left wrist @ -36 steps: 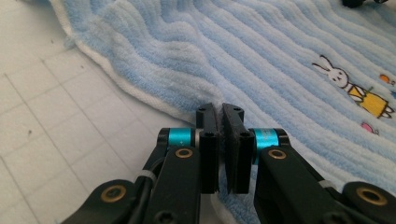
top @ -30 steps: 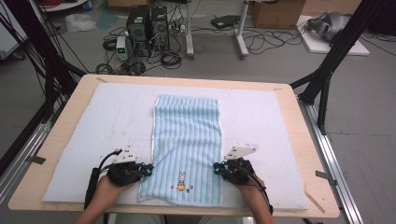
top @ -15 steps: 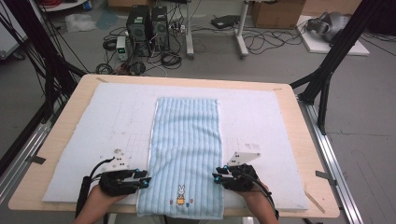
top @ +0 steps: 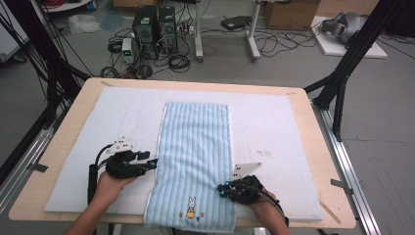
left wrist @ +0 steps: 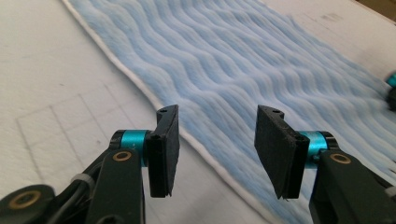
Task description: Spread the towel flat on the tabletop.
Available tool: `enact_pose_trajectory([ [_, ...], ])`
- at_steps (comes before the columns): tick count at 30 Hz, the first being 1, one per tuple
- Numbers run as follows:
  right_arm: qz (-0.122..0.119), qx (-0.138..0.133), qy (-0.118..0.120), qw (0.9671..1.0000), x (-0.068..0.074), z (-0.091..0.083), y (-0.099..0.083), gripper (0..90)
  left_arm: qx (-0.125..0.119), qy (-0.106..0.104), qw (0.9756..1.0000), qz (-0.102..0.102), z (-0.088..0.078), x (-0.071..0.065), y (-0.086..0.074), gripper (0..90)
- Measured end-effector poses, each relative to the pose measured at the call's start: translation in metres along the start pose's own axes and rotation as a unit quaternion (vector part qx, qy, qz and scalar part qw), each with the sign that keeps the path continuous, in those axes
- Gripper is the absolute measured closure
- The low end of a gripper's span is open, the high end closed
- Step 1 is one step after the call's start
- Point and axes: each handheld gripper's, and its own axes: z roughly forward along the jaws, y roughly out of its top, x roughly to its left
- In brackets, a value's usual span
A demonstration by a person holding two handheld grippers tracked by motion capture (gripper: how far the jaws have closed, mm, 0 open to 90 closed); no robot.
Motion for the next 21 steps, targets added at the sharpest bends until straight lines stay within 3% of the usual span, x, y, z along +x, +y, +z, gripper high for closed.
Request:
enact_pose_trajectory([
  [2,0.000,0.003,0.017,0.9999,-0.002,-0.004,-0.003,81.3,0.002,0.001,1.0000,-0.005,0.004,0.006,0.005,49.8],
  [3,0.008,-0.004,0.014,0.9999,-0.003,-0.006,-0.004,70.9,0.003,0.005,0.9999,-0.008,0.007,0.009,0.007,49.6],
  [4,0.024,-0.019,0.012,0.9995,-0.006,-0.008,-0.004,68.1,0.006,0.009,0.9999,-0.009,0.010,0.012,0.010,49.3],
  [6,0.043,-0.058,0.000,0.9974,-0.013,-0.013,-0.004,64.7,0.006,0.023,0.9996,-0.016,0.018,0.019,0.014,49.0],
  [8,0.061,-0.083,-0.037,0.9939,-0.020,-0.017,-0.003,61.0,0.005,0.035,0.9991,-0.023,0.026,0.027,0.020,49.0],
  [9,0.070,-0.091,-0.066,0.9912,-0.024,-0.018,-0.002,57.6,0.005,0.041,0.9988,-0.027,0.031,0.031,0.022,49.0],
  [12,0.103,-0.098,-0.151,0.9784,-0.039,-0.018,0.003,57.3,0.008,0.052,0.9980,-0.035,0.044,0.038,0.029,49.3],
  [14,0.115,-0.100,-0.194,0.9691,-0.050,-0.017,0.007,58.9,0.002,0.053,0.9976,-0.043,0.049,0.039,0.030,49.6],
  [16,0.128,-0.102,-0.223,0.9609,-0.062,-0.016,0.013,60.9,-0.001,0.055,0.9975,-0.045,0.052,0.038,0.031,50.0],
  [19,0.140,-0.098,-0.242,0.9551,-0.079,-0.011,0.024,61.9,-0.001,0.051,0.9979,-0.039,0.054,0.037,0.030,49.9],
  [21,0.140,-0.092,-0.245,0.9549,-0.088,-0.007,0.033,61.9,-0.004,0.050,0.9980,-0.039,0.053,0.038,0.031,49.0],
])
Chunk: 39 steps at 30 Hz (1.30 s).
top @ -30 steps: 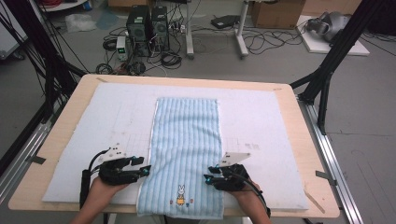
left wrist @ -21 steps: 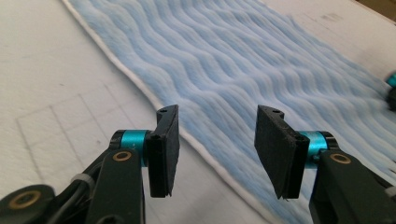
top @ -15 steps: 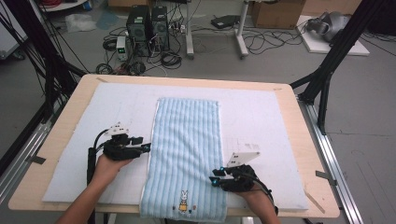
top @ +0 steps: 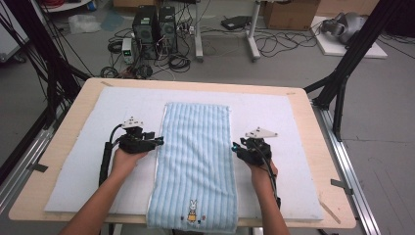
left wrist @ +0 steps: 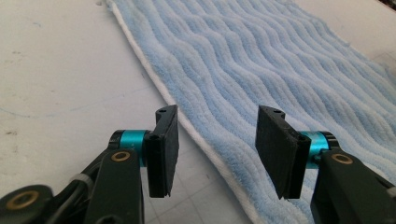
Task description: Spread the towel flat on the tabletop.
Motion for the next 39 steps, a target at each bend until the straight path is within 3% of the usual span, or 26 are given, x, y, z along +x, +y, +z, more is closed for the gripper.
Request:
enact_pose_trajectory([
  [4,-0.001,0.012,-0.013,0.9998,-0.004,0.020,0.014,62.2,-0.004,0.001,1.0000,-0.006,0.001,0.006,0.004,47.1],
  [7,0.006,0.038,-0.023,0.9990,-0.008,0.040,0.017,66.7,-0.012,0.001,0.9998,-0.013,0.002,0.011,0.007,46.0],
  [10,0.024,0.045,-0.014,0.9986,-0.011,0.056,0.016,69.2,-0.013,0.006,0.9997,-0.020,0.006,0.017,0.006,45.7],
  [13,0.011,0.039,-0.003,0.9992,-0.013,0.062,0.016,82.8,0.002,0.011,0.9997,-0.021,0.012,0.023,0.007,45.8],
  [16,-0.010,0.047,-0.044,0.9979,-0.012,0.061,0.019,87.9,0.001,0.014,0.9995,-0.027,0.016,0.024,0.013,45.8],
  [18,0.009,0.042,-0.042,0.9982,-0.017,0.061,0.018,85.7,-0.008,0.015,0.9995,-0.025,0.019,0.023,0.017,45.8],
  [22,0.017,0.031,-0.034,0.9988,-0.019,0.057,0.017,68.9,0.007,0.026,0.9994,-0.021,0.032,0.026,0.026,45.8],
  [23,0.022,0.022,-0.033,0.9990,-0.020,0.054,0.017,67.4,0.000,0.030,0.9993,-0.023,0.035,0.027,0.028,45.8],
  [27,0.023,0.002,-0.021,0.9995,-0.018,0.041,0.019,64.8,0.022,0.042,0.9985,-0.027,0.052,0.031,0.031,48.7],
  [30,0.017,0.002,-0.025,0.9995,-0.020,0.038,0.018,63.6,0.028,0.054,0.9982,-0.003,0.060,0.024,0.033,54.4],
  [31,0.021,0.001,-0.026,0.9994,-0.022,0.038,0.017,63.5,0.031,0.049,0.9983,0.005,0.062,0.023,0.032,64.2],
  [32,0.029,-0.001,-0.028,0.9992,-0.024,0.038,0.017,63.5,0.035,0.061,0.9972,0.027,0.063,0.020,0.031,76.2],
  [33,0.035,-0.002,-0.030,0.9989,-0.027,0.039,0.016,63.6,0.036,0.066,0.9961,0.046,0.063,0.020,0.032,82.8],
  [35,0.045,0.000,-0.037,0.9983,-0.032,0.042,0.016,64.0,0.034,0.084,0.9949,0.046,0.063,0.019,0.033,87.7],
  [37,0.057,0.006,-0.042,0.9975,-0.037,0.048,0.019,64.3,0.025,0.087,0.9957,0.018,0.064,0.022,0.032,87.3],
  [38,0.060,0.007,-0.042,0.9973,-0.040,0.051,0.022,64.2,0.024,0.088,0.9957,0.015,0.064,0.023,0.032,83.5],
  [39,0.062,0.009,-0.043,0.9971,-0.041,0.054,0.026,64.1,0.021,0.083,0.9963,0.010,0.063,0.024,0.032,73.6],
])
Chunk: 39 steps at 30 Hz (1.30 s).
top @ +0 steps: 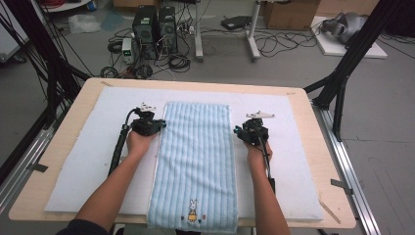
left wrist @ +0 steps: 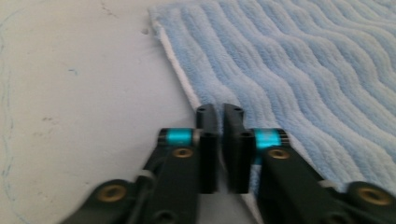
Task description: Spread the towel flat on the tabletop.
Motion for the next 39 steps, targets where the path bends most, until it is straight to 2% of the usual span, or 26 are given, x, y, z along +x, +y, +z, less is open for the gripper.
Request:
enact_pose_trajectory([
  [3,0.001,-0.005,0.004,1.0000,0.002,0.010,0.012,63.9,-0.001,-0.005,1.0000,0.000,-0.002,0.002,0.000,53.8],
  [6,0.002,0.011,0.005,0.9999,0.005,0.024,0.020,63.7,0.001,-0.020,0.9997,-0.014,-0.006,0.006,0.000,46.4],
  [8,0.012,0.018,0.009,0.9997,0.006,0.034,0.022,64.0,0.008,-0.031,0.9994,-0.010,-0.009,0.006,0.001,44.4],
  [10,0.008,0.032,0.008,0.9994,0.007,0.044,0.025,67.7,0.012,-0.040,0.9991,-0.002,-0.012,0.003,0.001,43.8],
  [13,-0.035,0.039,-0.008,0.9986,0.012,0.053,0.028,84.8,0.014,-0.048,0.9987,0.010,-0.017,-0.001,0.003,44.1],
  [15,-0.050,0.045,-0.038,0.9970,0.016,0.055,0.030,84.8,0.006,-0.048,0.9988,0.013,-0.019,-0.003,0.005,45.4],
  [16,-0.051,0.047,-0.050,0.9963,0.017,0.056,0.031,80.8,0.003,-0.048,0.9987,0.015,-0.021,-0.003,0.005,46.0],
  [17,-0.045,0.047,-0.060,0.9961,0.018,0.056,0.032,77.6,0.001,-0.048,0.9987,0.014,-0.021,-0.003,0.006,46.2],
  [18,-0.040,0.045,-0.059,0.9964,0.016,0.055,0.032,74.1,-0.001,-0.050,0.9987,0.012,-0.022,-0.003,0.006,46.2],
  [21,-0.027,0.032,-0.052,0.9978,0.010,0.045,0.031,66.0,-0.004,-0.056,0.9984,0.009,-0.025,0.001,0.005,45.8],
  [22,-0.023,0.023,-0.046,0.9984,0.007,0.039,0.031,64.1,-0.016,-0.056,0.9983,0.004,-0.027,0.001,0.004,45.4],
  [23,-0.017,0.013,-0.036,0.9991,0.004,0.033,0.031,60.2,-0.030,-0.057,0.9979,-0.003,-0.029,0.002,0.003,45.3],
  [25,0.006,-0.001,-0.007,1.0000,-0.002,0.021,0.029,56.4,-0.040,-0.072,0.9965,-0.016,-0.033,0.005,0.000,45.3],
  [27,0.006,-0.011,0.008,0.9999,-0.005,0.009,0.027,51.5,-0.047,-0.081,0.9955,-0.017,-0.038,0.005,-0.004,43.8],
  [32,-0.020,-0.033,0.043,0.9984,-0.005,-0.024,0.019,40.0,-0.073,-0.099,0.9923,-0.013,-0.049,0.004,-0.012,36.4],
  [35,-0.040,-0.046,0.062,0.9962,-0.001,-0.045,0.005,33.1,-0.076,-0.110,0.9909,-0.019,-0.055,0.003,-0.013,28.7],
  [37,-0.053,-0.043,0.071,0.9951,0.004,-0.055,-0.004,28.3,-0.097,-0.109,0.9890,-0.026,-0.059,0.001,-0.014,25.9],
  [39,-0.074,-0.048,0.074,0.9934,0.008,-0.062,-0.012,26.3,-0.102,-0.110,0.9885,-0.020,-0.062,-0.002,-0.014,22.7],
])
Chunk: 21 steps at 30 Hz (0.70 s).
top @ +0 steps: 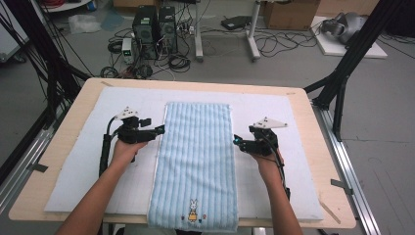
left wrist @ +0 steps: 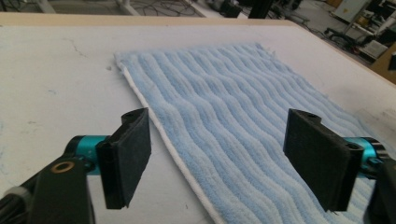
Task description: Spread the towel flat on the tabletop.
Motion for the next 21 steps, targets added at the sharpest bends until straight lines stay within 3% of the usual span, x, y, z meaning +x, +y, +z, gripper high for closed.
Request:
enact_pose_trajectory([
  [6,-0.033,-0.002,-0.003,0.9995,0.010,-0.004,-0.002,11.7,-0.004,0.001,0.9999,0.010,-0.007,-0.006,-0.003,19.2],
  [9,-0.050,-0.004,0.009,0.9987,0.012,-0.003,-0.002,11.7,-0.002,-0.001,0.9999,0.012,-0.011,-0.007,-0.003,19.2],
  [12,-0.079,0.001,0.005,0.9969,0.014,-0.002,-0.002,11.7,-0.007,-0.001,0.9999,0.013,-0.012,-0.007,-0.003,19.2],
  [21,-0.067,-0.001,0.007,0.9977,0.011,-0.005,-0.002,11.6,-0.012,-0.006,0.9998,0.016,-0.015,-0.009,-0.002,19.3],
])
